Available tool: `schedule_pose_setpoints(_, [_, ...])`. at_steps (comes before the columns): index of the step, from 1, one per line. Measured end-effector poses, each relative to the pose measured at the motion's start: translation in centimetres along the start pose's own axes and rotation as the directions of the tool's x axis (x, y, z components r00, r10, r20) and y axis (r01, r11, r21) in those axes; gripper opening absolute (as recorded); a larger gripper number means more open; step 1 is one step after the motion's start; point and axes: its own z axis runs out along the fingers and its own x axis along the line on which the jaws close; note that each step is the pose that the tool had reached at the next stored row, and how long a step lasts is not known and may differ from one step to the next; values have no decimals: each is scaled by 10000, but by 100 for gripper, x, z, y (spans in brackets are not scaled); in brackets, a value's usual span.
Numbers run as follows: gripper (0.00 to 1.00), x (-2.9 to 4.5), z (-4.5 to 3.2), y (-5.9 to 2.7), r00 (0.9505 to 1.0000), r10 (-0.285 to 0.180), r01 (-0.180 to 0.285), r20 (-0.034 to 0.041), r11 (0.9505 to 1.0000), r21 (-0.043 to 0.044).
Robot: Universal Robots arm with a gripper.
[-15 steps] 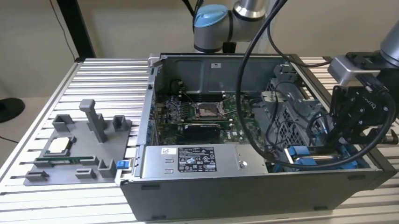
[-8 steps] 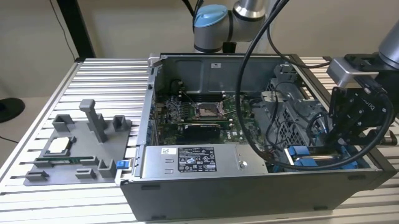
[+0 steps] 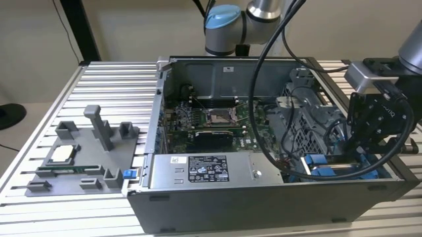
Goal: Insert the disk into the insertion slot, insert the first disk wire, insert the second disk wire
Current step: 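Insert the first disk wire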
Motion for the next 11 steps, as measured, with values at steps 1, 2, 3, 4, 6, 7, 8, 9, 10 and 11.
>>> schedule_pose_setpoints(1, [0, 0, 0, 0, 10000, -1, 1, 13, 10000, 0])
schedule_pose_setpoints(2, [0, 0, -1, 0, 10000, -1, 1, 20, 10000, 0])
schedule_pose_setpoints(3, [0, -1, -1, 0, 10000, -1, 1, 26, 10000, 0])
schedule_pose_setpoints(4, [0, -1, 0, 0, 10000, -1, 1, 31, 10000, -1])
schedule_pose_setpoints(6, [0, -1, 1, 0, 10000, -1, 1, 35, 10000, -1])
schedule_pose_setpoints(7, [0, -1, 1, 0, 10000, -1, 1, 36, 10000, -1])
schedule_pose_setpoints(8, [0, -1, 0, 0, 10000, -1, 1, 38, 10000, -1])
schedule_pose_setpoints(9, [0, -1, -1, 0, 10000, -2, 2, 40, 10000, -2])
schedule_pose_setpoints(10, [0, -1, -2, 1, 10000, -2, 2, 44, 10000, -2])
schedule_pose_setpoints(11, [0, -1, -3, 1, 10000, -2, 2, 44, 10000, -2])
